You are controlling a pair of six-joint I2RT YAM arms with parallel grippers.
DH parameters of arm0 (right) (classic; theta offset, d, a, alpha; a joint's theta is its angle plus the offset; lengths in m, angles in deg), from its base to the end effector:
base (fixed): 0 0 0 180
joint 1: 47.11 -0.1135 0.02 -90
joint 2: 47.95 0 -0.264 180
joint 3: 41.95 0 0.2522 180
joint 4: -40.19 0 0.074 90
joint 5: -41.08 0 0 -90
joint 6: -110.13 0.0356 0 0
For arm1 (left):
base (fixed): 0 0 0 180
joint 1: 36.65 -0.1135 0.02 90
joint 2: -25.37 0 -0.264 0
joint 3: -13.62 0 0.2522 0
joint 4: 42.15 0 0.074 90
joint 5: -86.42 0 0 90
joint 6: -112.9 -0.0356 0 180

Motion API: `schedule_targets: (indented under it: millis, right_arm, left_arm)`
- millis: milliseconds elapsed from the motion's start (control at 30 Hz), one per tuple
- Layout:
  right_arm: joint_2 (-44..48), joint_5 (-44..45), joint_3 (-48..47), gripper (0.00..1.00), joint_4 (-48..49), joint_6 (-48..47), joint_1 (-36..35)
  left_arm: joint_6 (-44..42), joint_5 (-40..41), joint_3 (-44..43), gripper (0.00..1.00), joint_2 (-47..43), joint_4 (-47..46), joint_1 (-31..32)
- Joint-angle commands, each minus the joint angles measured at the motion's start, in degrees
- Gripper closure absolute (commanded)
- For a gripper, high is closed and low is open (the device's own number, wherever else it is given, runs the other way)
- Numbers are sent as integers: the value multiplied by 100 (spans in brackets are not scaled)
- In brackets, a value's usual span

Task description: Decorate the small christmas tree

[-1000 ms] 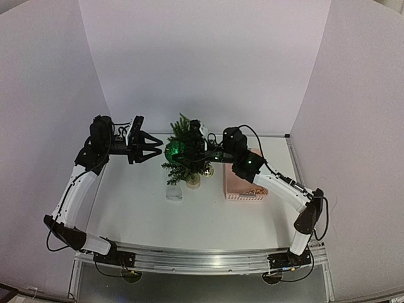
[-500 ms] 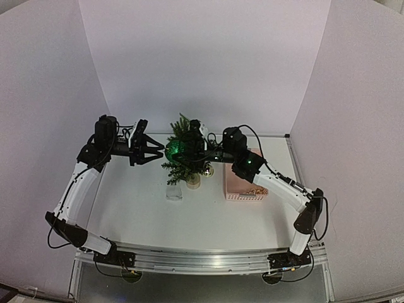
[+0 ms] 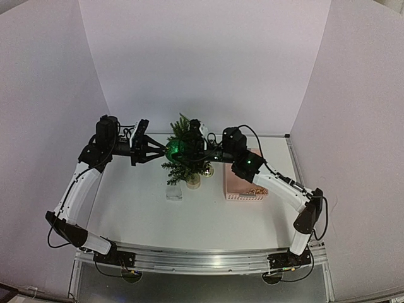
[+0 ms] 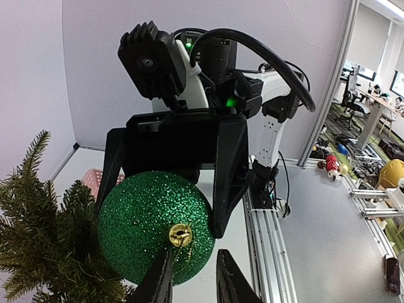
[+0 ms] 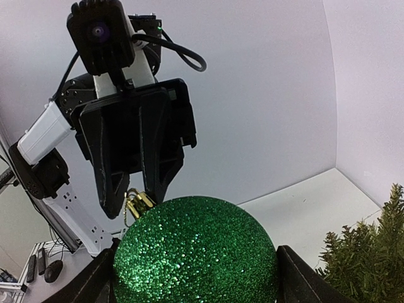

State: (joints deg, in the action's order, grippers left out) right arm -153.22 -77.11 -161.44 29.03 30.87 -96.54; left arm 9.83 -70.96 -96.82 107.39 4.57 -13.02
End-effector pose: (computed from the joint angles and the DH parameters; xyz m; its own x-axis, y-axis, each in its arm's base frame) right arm 0.2729 0.3446 0.4358 -0.1478 0.0799 -0.9858 -0.9657 0.2036 0.1613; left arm 0.2511 -0.1457 0.4674 -0.0638 0.1228 -0.9904 0.9973 -0.0274 -0.0676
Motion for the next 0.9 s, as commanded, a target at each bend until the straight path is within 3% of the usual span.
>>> schedule_targets:
  millis: [0, 200, 500, 867]
  right_arm:
    - [-117, 2, -162, 50, 206, 42, -24]
    - [-111, -51, -161, 51, 206, 15, -27]
    - [-89, -15, -213, 51, 206, -71, -29]
    - [64, 160, 97, 51, 206, -138, -27]
  left_arm:
    - [105, 13, 5, 76, -142, -266, 29]
    - [135, 417, -38, 80, -143, -301, 28]
    - [-70, 349, -65, 99, -128, -33, 30]
    - [-231, 545, -146, 100, -200, 17, 28]
